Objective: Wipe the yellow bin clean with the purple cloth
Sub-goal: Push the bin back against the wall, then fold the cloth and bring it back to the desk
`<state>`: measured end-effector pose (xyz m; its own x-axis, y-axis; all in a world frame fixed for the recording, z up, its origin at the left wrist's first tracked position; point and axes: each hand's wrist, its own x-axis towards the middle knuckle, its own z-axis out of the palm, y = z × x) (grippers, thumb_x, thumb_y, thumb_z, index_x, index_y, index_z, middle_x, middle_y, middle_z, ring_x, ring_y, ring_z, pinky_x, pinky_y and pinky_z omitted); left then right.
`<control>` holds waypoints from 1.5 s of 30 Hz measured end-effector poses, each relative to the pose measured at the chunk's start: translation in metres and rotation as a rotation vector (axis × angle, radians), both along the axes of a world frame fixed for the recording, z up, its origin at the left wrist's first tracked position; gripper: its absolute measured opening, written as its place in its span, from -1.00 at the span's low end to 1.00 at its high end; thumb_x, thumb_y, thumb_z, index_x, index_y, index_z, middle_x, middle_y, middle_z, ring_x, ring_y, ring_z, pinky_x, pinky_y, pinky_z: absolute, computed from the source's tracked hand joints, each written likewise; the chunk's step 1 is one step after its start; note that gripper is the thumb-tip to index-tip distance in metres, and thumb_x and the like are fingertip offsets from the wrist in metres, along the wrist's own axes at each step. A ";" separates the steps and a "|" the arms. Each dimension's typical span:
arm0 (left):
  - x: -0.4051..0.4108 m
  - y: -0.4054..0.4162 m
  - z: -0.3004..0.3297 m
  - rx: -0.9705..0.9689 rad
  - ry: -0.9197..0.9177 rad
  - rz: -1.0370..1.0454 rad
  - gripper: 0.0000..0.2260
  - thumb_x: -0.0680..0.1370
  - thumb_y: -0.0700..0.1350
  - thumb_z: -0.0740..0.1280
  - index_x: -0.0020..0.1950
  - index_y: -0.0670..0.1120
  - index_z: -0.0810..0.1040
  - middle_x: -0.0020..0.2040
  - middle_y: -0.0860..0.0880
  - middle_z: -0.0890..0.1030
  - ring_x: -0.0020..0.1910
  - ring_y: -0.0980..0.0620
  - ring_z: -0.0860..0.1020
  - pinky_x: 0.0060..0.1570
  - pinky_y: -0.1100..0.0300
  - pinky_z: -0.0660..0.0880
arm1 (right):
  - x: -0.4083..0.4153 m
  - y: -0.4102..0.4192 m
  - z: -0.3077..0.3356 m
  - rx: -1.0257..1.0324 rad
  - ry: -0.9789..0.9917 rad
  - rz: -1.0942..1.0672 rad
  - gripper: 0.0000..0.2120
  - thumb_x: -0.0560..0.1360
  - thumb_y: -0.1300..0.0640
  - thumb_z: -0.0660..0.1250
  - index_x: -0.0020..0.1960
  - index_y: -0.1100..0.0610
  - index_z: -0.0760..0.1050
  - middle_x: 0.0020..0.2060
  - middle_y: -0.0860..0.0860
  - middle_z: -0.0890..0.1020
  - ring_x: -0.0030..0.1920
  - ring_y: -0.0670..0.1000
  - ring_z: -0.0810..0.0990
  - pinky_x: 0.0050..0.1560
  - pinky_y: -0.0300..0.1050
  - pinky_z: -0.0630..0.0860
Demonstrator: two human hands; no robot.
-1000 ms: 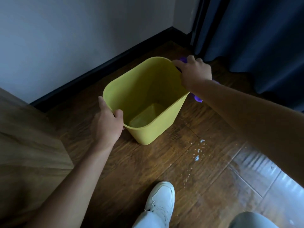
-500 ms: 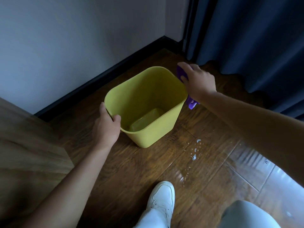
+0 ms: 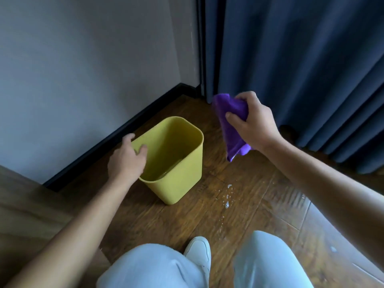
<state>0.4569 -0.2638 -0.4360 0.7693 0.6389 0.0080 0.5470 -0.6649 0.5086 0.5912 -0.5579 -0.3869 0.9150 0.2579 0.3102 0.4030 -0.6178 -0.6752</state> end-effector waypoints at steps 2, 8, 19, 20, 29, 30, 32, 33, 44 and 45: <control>0.013 -0.033 0.033 -0.274 -0.161 -0.210 -0.63 0.65 0.10 0.28 0.45 0.08 0.43 0.02 0.05 0.70 -0.04 0.07 0.69 0.04 0.02 0.62 | -0.019 -0.012 0.014 0.154 0.094 -0.007 -0.74 0.54 0.01 0.47 0.16 0.02 0.48 -0.09 -0.06 0.62 -0.16 -0.04 0.58 -0.13 -0.13 0.54; 0.048 -0.142 0.100 -1.018 -0.321 -0.761 -0.69 0.59 0.00 0.39 0.32 -0.03 0.55 0.16 0.09 0.67 0.17 0.21 0.63 0.12 0.30 0.52 | -0.077 -0.057 0.049 0.896 0.604 0.353 -0.91 0.53 0.24 0.42 -0.02 0.08 0.56 -0.16 0.06 0.68 -0.21 0.01 0.67 -0.21 -0.12 0.60; 0.062 -0.212 0.049 -0.984 -0.382 -0.898 -0.88 0.49 -0.12 0.52 0.01 0.01 0.69 -0.04 0.03 0.73 -0.01 0.07 0.65 0.10 0.05 0.59 | -0.111 -0.135 -0.003 0.693 0.303 -0.081 -0.81 0.49 0.23 0.54 0.05 0.06 0.63 -0.16 0.00 0.69 -0.16 -0.05 0.65 -0.14 -0.05 0.58; 0.064 -0.215 0.045 -0.943 -0.345 -0.930 -0.87 0.48 -0.12 0.54 0.01 -0.01 0.68 -0.05 0.02 0.72 -0.03 0.07 0.64 0.09 0.03 0.59 | -0.111 -0.143 -0.012 0.613 0.259 -0.148 -0.81 0.47 0.18 0.55 0.04 0.02 0.63 -0.17 -0.03 0.70 -0.16 -0.06 0.65 -0.13 -0.02 0.59; 0.079 -0.258 -0.032 -0.965 0.010 -1.075 -0.79 0.56 -0.22 0.45 0.15 -0.28 0.59 0.00 -0.10 0.69 -0.03 0.11 0.63 0.03 0.21 0.60 | -0.134 -0.194 -0.086 0.454 0.285 -0.396 -0.78 0.46 0.15 0.60 -0.03 -0.03 0.58 -0.29 -0.09 0.63 -0.30 -0.13 0.54 -0.28 -0.23 0.48; 0.081 -0.263 -0.044 -0.956 0.042 -1.090 -0.77 0.56 -0.22 0.45 0.15 -0.30 0.58 0.00 -0.12 0.68 -0.03 0.10 0.62 0.03 0.22 0.60 | -0.137 -0.199 -0.095 0.398 0.314 -0.407 -0.78 0.47 0.12 0.60 -0.03 -0.03 0.57 -0.30 -0.08 0.62 -0.32 -0.13 0.53 -0.30 -0.22 0.47; 0.087 -0.274 -0.062 -0.947 0.086 -1.125 -0.74 0.52 -0.17 0.47 0.13 -0.31 0.59 -0.02 -0.10 0.68 -0.04 0.11 0.61 0.03 0.20 0.59 | -0.144 -0.210 -0.109 0.283 0.371 -0.429 -0.77 0.47 0.03 0.59 0.01 -0.03 0.56 -0.27 -0.04 0.65 -0.33 -0.10 0.55 -0.29 -0.15 0.50; 0.090 -0.282 -0.066 -0.953 0.100 -1.145 -0.73 0.50 -0.14 0.47 0.11 -0.29 0.59 -0.04 -0.08 0.68 -0.05 0.11 0.61 0.02 0.19 0.59 | -0.147 -0.216 -0.112 0.234 0.401 -0.438 -0.75 0.47 -0.02 0.58 0.03 -0.03 0.55 -0.25 -0.04 0.67 -0.31 -0.08 0.57 -0.27 -0.11 0.52; 0.111 -0.349 0.045 -0.928 0.140 -1.254 -0.76 0.55 -0.12 0.44 0.12 -0.25 0.59 0.01 -0.28 0.67 -0.02 0.01 0.62 0.09 -0.10 0.59 | -0.158 -0.255 -0.002 0.383 0.424 -0.584 -0.75 0.40 -0.05 0.54 -0.12 0.03 0.51 -0.35 -0.03 0.55 -0.37 -0.08 0.53 -0.39 -0.13 0.48; 0.113 -0.353 0.062 -0.932 0.142 -1.249 -0.76 0.55 -0.12 0.44 0.12 -0.24 0.59 0.02 -0.28 0.66 -0.02 -0.01 0.62 0.09 -0.13 0.59 | -0.157 -0.255 0.015 0.393 0.417 -0.592 -0.76 0.40 -0.03 0.53 -0.12 0.05 0.51 -0.34 -0.05 0.54 -0.35 -0.09 0.50 -0.35 -0.13 0.46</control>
<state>0.5700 -0.6172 -0.3743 0.7559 -0.6420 -0.1280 -0.0124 -0.2095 0.9777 0.4339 -0.8131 -0.3718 0.9253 -0.3604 -0.1179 -0.2468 -0.3365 -0.9088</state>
